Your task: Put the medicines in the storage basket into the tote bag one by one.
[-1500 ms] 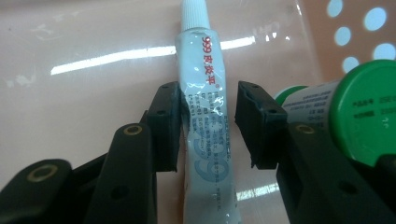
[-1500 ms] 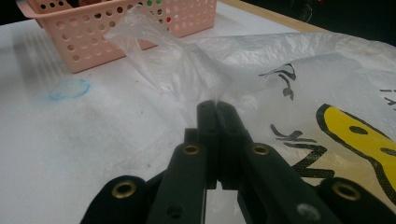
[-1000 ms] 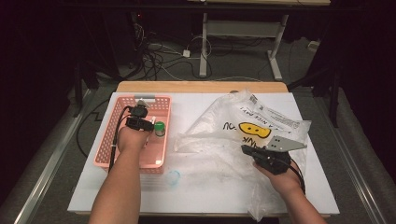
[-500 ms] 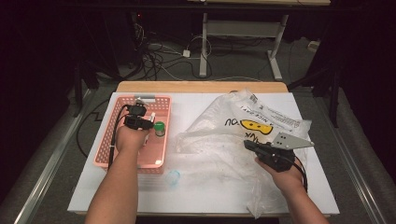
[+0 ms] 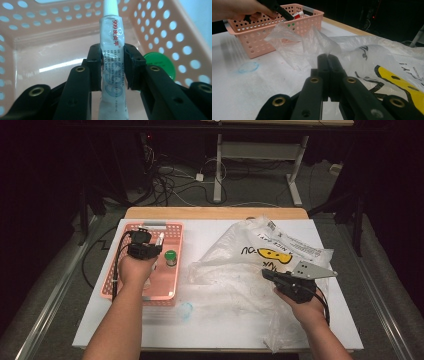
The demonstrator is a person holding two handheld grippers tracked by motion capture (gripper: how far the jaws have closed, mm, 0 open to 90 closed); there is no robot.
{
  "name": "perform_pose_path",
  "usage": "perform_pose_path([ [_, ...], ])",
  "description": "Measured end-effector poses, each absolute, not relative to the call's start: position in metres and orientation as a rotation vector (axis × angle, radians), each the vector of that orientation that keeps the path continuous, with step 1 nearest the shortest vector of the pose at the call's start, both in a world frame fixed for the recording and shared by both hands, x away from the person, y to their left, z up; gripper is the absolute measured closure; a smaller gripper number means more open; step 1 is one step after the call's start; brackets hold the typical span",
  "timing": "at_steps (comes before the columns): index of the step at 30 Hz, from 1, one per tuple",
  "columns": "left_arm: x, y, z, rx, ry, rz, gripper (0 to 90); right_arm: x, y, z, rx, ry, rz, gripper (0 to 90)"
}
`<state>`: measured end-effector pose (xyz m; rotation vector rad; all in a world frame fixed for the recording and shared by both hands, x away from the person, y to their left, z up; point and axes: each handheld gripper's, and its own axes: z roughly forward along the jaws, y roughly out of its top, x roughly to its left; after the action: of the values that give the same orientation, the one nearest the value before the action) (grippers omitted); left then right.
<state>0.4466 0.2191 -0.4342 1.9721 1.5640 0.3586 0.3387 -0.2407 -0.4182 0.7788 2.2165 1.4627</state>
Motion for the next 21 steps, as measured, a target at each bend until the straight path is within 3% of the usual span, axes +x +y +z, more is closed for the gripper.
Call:
perform_pose_path([
  [21,0.396,0.213,-0.404,1.867,1.349,0.372,68.5,0.337,-0.241,-0.414,0.786,2.181,1.487,90.0],
])
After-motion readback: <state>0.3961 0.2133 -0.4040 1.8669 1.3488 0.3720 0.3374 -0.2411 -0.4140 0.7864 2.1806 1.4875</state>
